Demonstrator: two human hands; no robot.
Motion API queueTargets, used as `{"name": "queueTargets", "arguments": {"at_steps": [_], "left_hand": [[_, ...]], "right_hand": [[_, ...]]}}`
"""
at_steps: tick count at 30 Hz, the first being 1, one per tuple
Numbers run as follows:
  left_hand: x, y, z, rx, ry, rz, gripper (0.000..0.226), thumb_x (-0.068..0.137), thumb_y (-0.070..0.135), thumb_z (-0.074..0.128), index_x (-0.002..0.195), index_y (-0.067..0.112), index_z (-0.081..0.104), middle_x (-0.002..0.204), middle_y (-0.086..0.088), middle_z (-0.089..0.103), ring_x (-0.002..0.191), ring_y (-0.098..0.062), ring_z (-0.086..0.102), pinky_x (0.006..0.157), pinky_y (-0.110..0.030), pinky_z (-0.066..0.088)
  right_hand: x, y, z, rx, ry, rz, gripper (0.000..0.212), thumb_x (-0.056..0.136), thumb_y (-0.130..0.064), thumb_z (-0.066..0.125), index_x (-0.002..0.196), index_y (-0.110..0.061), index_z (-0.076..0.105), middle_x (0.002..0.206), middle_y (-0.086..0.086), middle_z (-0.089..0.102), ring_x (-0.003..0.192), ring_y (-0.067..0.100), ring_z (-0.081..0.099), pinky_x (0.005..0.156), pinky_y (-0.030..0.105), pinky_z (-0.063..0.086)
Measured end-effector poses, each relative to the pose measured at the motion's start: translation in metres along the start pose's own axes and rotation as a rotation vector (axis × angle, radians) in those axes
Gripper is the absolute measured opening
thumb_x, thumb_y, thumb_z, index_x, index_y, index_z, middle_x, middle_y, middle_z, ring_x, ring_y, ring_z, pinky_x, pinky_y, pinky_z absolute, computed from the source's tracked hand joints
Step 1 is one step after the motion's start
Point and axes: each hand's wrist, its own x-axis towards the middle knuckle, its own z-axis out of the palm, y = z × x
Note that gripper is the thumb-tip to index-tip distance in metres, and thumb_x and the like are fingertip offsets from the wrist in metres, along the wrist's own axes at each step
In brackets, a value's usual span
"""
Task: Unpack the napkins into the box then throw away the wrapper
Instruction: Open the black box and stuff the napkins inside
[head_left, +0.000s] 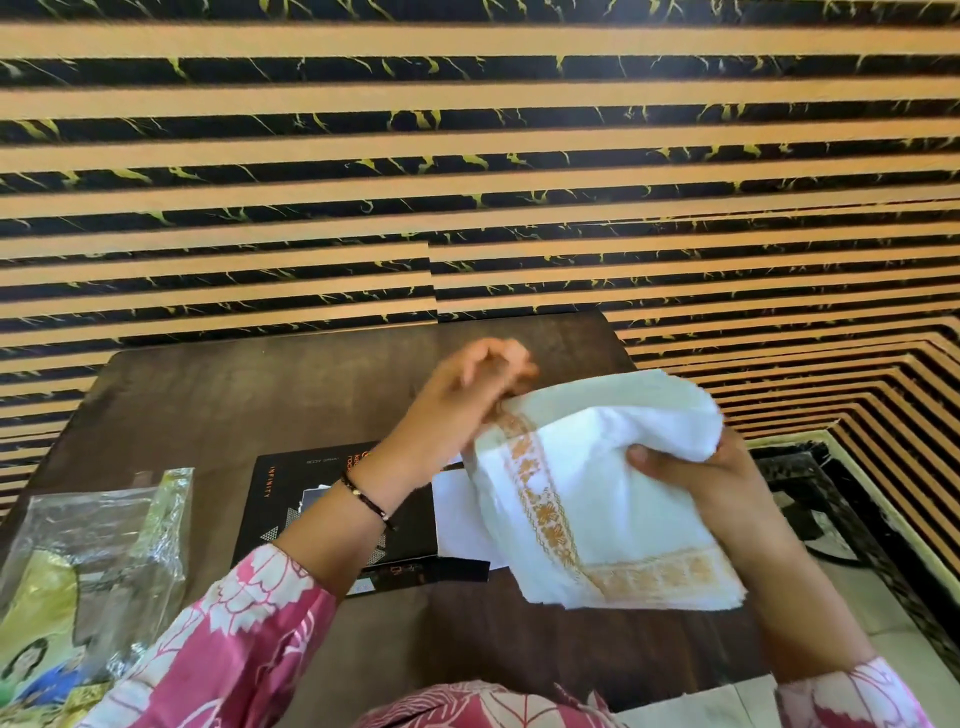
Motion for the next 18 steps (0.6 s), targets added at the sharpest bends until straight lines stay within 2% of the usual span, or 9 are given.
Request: {"name": "queueTargets", "arguments": {"at_steps": [2, 5, 6, 8, 9, 12, 14, 16, 18], "left_hand": [[0.003, -0.004, -0.013, -0.318, 0.095, -0.163, 0.052, 0.088, 0.059, 0.035, 0.103, 0.016, 0.061, 0.107, -0.007, 0.067, 0.1, -0.025, 0.063, 0.086, -0.037, 0.05], [-0.002, -0.023, -0.015, -0.67, 0.053, -0.407, 0.075, 0.087, 0.068, 0.02, 0.092, 0.015, 0.073, 0.095, -0.009, 0.073, 0.089, -0.025, 0.068, 0.083, -0.04, 0.047], [-0.008, -0.029, -0.009, -0.763, 0.037, -0.458, 0.078, 0.088, 0.068, 0.018, 0.085, 0.016, 0.076, 0.089, -0.008, 0.074, 0.082, -0.023, 0.07, 0.08, -0.038, 0.049], [-0.017, -0.042, 0.003, -0.902, 0.024, -0.52, 0.079, 0.09, 0.064, 0.017, 0.072, 0.017, 0.077, 0.075, -0.004, 0.074, 0.07, -0.019, 0.071, 0.068, -0.032, 0.055], [-0.019, -0.048, 0.005, -0.948, 0.024, -0.524, 0.078, 0.09, 0.065, 0.018, 0.076, 0.016, 0.077, 0.08, -0.006, 0.075, 0.074, -0.02, 0.071, 0.068, -0.033, 0.057], [-0.018, -0.053, 0.003, -0.988, 0.003, -0.548, 0.085, 0.075, 0.08, 0.028, 0.106, 0.013, 0.071, 0.114, -0.015, 0.067, 0.103, -0.033, 0.063, 0.093, -0.046, 0.047], [-0.019, -0.053, 0.004, -0.957, -0.04, -0.535, 0.085, 0.072, 0.08, 0.032, 0.11, 0.013, 0.068, 0.112, -0.014, 0.068, 0.102, -0.032, 0.064, 0.093, -0.046, 0.047], [-0.022, -0.053, 0.01, -0.904, -0.088, -0.488, 0.072, 0.078, 0.072, 0.04, 0.113, 0.014, 0.065, 0.109, -0.011, 0.069, 0.101, -0.029, 0.065, 0.092, -0.044, 0.05], [-0.025, -0.052, 0.015, -0.873, -0.137, -0.464, 0.062, 0.083, 0.061, 0.045, 0.12, 0.014, 0.06, 0.114, -0.01, 0.067, 0.107, -0.029, 0.062, 0.099, -0.044, 0.046]], "right_hand": [[-0.001, -0.008, -0.004, 0.113, -0.016, 0.099, 0.035, 0.061, -0.007, 0.078, 0.094, -0.016, 0.071, 0.09, 0.01, 0.075, 0.08, 0.03, 0.072, 0.065, 0.041, 0.058], [0.005, -0.01, -0.003, 0.263, -0.124, 0.175, 0.063, 0.04, -0.023, 0.09, 0.098, -0.011, 0.069, 0.085, 0.009, 0.075, 0.074, 0.027, 0.072, 0.054, 0.033, 0.057], [0.007, -0.01, 0.001, 0.311, -0.151, 0.207, 0.061, 0.037, -0.026, 0.091, 0.093, -0.012, 0.071, 0.084, 0.009, 0.075, 0.073, 0.027, 0.072, 0.053, 0.033, 0.056], [0.012, -0.003, 0.008, 0.387, -0.159, 0.266, 0.034, 0.055, -0.024, 0.08, 0.087, -0.014, 0.074, 0.081, 0.01, 0.075, 0.069, 0.027, 0.072, 0.051, 0.034, 0.057], [0.014, 0.004, 0.009, 0.388, -0.121, 0.297, 0.031, 0.064, -0.021, 0.072, 0.093, -0.011, 0.073, 0.083, 0.011, 0.074, 0.07, 0.027, 0.072, 0.053, 0.035, 0.057], [0.019, 0.023, 0.015, 0.303, -0.008, 0.342, 0.045, 0.069, -0.017, 0.068, 0.11, -0.001, 0.064, 0.09, 0.015, 0.074, 0.076, 0.03, 0.071, 0.064, 0.038, 0.058], [0.02, 0.032, 0.021, 0.263, 0.049, 0.337, 0.045, 0.065, -0.02, 0.071, 0.107, -0.006, 0.065, 0.093, 0.015, 0.074, 0.08, 0.031, 0.072, 0.066, 0.04, 0.058], [0.019, 0.04, 0.03, 0.182, 0.075, 0.303, 0.054, 0.062, -0.026, 0.078, 0.111, -0.011, 0.063, 0.103, 0.015, 0.072, 0.089, 0.032, 0.07, 0.075, 0.044, 0.057], [0.02, 0.047, 0.04, 0.083, 0.121, 0.276, 0.059, 0.063, -0.027, 0.082, 0.114, -0.016, 0.056, 0.109, 0.011, 0.068, 0.095, 0.03, 0.067, 0.083, 0.047, 0.055]]}}
